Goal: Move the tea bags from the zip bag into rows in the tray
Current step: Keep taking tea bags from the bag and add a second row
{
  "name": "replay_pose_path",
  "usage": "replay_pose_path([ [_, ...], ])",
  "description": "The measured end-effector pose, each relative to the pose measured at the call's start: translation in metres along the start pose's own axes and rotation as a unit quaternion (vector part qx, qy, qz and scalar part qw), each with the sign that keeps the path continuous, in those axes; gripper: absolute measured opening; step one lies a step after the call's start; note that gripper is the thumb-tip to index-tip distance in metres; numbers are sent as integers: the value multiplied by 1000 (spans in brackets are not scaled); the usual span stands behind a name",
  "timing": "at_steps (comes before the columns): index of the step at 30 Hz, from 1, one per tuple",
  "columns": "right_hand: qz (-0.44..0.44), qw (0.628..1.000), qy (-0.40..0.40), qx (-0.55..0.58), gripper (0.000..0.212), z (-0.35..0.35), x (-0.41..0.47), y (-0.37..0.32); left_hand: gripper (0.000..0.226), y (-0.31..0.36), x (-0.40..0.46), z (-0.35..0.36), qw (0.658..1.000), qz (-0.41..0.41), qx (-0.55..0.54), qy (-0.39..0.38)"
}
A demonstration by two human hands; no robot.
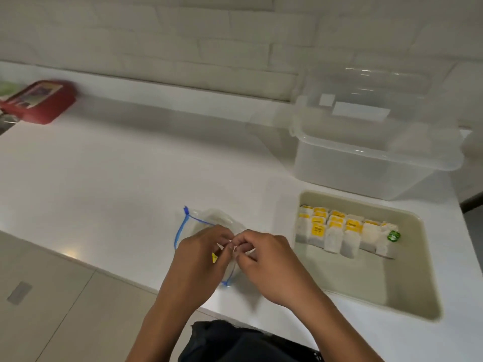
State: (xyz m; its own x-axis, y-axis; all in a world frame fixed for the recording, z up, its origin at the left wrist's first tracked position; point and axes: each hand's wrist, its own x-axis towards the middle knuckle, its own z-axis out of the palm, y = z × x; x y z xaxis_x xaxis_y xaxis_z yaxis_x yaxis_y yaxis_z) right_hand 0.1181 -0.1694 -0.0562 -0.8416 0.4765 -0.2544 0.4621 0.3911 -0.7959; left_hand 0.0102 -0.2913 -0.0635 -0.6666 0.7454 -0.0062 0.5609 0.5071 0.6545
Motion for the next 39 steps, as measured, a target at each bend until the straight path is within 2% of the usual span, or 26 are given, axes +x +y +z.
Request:
replay_pose_path([
  [3, -3, 999, -51, 7, 33, 28, 16, -10, 19, -29, 0, -5, 999, -43, 18, 2],
  [6, 5, 994, -92, -59, 38, 49, 29, -12, 35, -50, 4, -4, 990, -50, 106, -79],
  [9, 44, 986, -69, -144, 40, 57, 38, -4, 48, -61, 7, 5, 972, -40, 179, -149],
  [13, 115, 979, -17, -170, 36, 72, 48, 7, 31, -62, 13, 17, 972, -89, 189, -109],
  [16, 152, 976, 6, -156, 30, 84, 53, 11, 23, -63, 16, 22, 974, -93, 186, -92],
  [20, 134, 978, 33, -158, 22, 89, 49, 10, 22, -74, 16, 24, 983, -89, 137, -90],
  [23, 127, 977, 43, -165, 17, 92, 45, 8, 17, -83, 15, 25, 981, -78, 142, -106],
  [26, 140, 974, 41, -173, 23, 96, 47, 5, 26, -90, 15, 30, 982, -62, 138, -112],
  [31, 129, 968, 41, -209, 20, 97, 50, 2, 40, -98, 17, 33, 984, -35, 135, -108],
  [39, 134, 966, 57, -212, 23, 101, 47, 6, 19, -96, 19, 37, 988, -10, 145, -53],
])
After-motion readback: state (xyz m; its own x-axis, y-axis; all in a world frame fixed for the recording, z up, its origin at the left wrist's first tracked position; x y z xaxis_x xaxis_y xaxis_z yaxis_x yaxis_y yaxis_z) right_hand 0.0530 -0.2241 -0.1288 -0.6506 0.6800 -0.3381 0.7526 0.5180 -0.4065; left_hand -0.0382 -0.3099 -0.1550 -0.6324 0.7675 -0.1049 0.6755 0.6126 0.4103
